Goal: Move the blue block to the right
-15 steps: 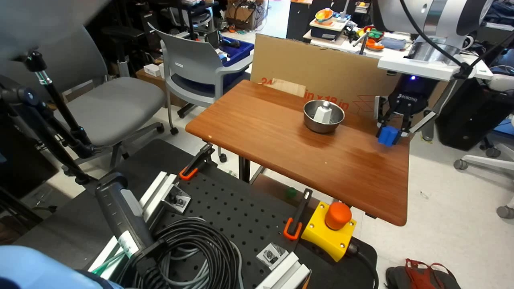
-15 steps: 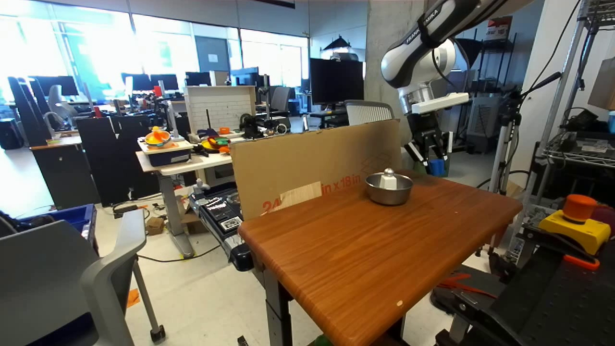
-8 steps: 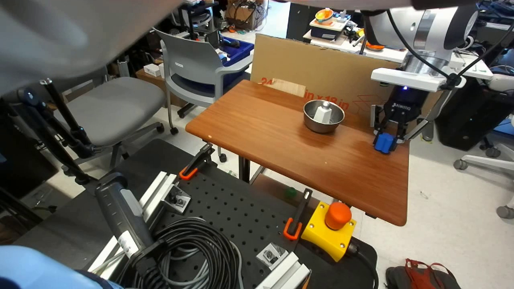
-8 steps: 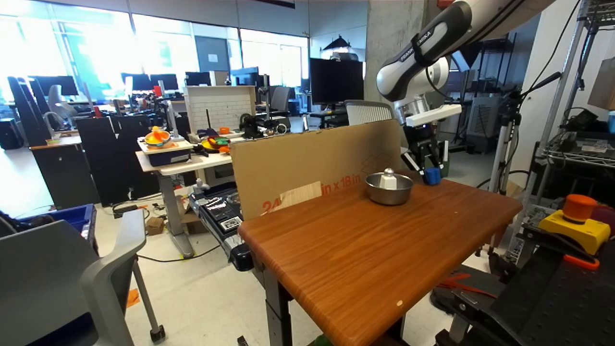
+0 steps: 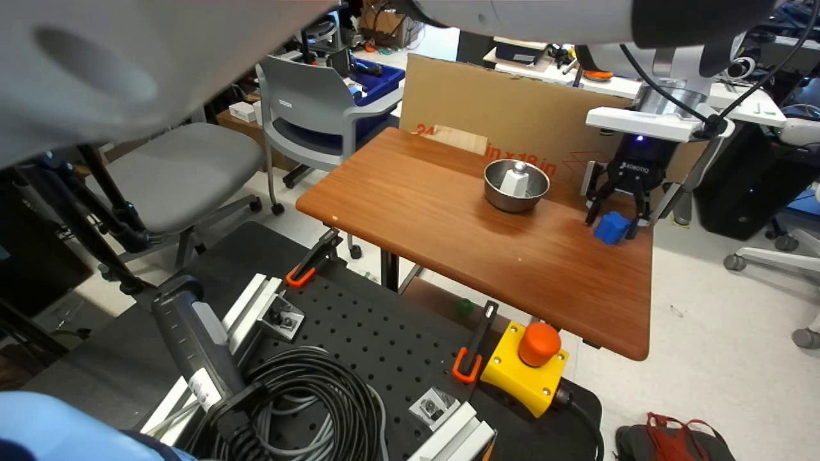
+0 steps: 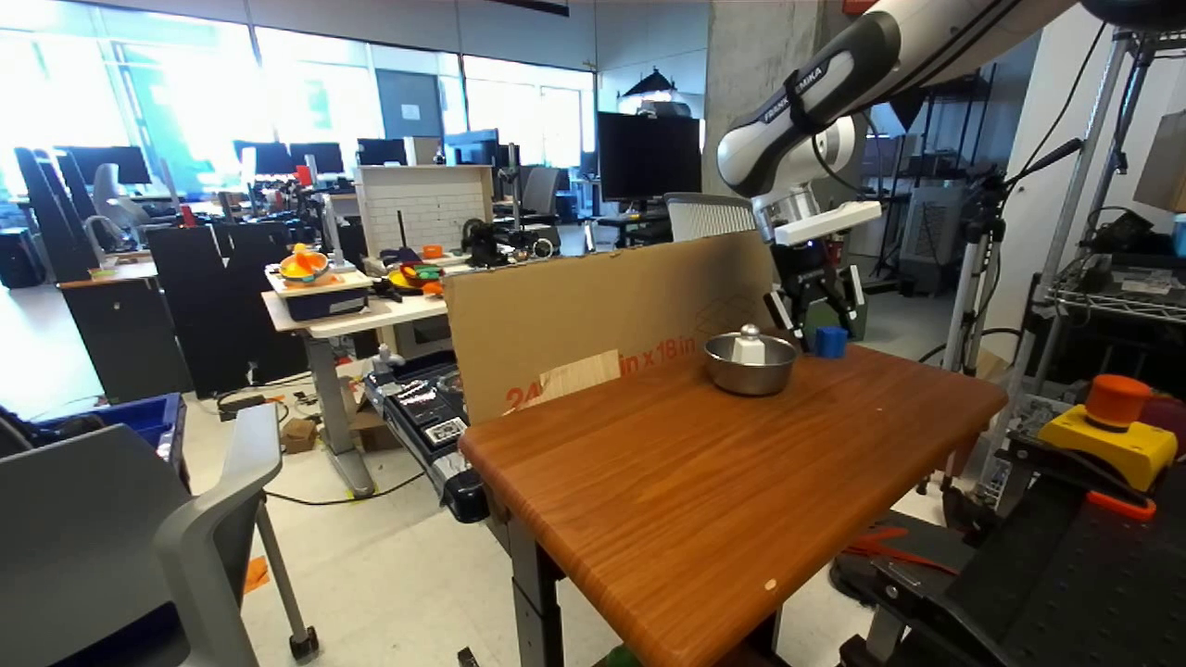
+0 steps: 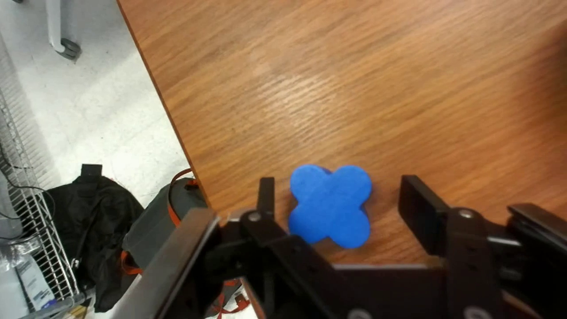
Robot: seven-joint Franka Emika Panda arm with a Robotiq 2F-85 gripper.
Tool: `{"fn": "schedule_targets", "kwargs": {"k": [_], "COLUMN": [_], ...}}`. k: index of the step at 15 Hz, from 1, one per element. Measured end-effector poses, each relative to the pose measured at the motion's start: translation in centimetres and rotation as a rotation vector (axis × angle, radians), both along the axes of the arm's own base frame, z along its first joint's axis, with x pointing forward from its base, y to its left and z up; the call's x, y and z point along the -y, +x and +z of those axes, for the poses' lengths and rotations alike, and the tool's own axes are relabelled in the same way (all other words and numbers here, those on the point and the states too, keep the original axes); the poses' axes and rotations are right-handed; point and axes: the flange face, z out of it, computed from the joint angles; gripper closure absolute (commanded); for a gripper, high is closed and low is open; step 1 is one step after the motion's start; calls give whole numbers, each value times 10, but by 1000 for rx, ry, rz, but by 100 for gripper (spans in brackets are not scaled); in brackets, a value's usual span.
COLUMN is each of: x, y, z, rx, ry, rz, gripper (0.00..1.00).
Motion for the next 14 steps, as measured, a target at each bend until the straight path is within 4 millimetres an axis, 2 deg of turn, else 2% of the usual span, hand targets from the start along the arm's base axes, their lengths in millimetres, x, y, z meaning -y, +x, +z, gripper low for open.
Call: {"fn": "schedule_targets", "kwargs": {"k": [3,7,9,10,14], "x": [-7,-32,-46,-46,-40], "y": [8,31,34,34,31], "z": [22,96,127,130,109], "rx": [31,204,271,273,248], "ry": [11,-5,15,14,18], "rz": [38,164,180,180,172], "gripper": [0,0,0,0,0]}}
